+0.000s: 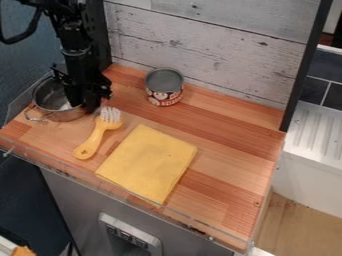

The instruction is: Moved the silver pot over the yellow towel

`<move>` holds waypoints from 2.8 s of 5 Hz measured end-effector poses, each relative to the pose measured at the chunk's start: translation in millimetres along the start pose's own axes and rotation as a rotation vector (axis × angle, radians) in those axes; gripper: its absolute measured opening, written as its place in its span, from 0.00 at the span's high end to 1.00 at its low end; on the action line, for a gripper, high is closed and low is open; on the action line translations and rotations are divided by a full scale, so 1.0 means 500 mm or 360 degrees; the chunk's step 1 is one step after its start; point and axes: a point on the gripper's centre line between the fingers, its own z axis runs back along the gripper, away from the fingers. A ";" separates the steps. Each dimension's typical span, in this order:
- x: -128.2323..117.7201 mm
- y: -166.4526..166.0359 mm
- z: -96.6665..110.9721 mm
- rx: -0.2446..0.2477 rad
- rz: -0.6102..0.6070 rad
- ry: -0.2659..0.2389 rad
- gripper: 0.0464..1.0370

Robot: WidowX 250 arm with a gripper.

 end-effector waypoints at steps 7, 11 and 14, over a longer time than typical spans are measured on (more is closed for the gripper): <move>0.035 -0.423 0.171 -0.0122 -0.0843 -0.0236 0.97; 0.042 -0.523 0.050 -0.0150 -0.0904 0.0004 0.98; 0.035 -0.453 0.042 -0.0230 -0.0574 0.0059 0.78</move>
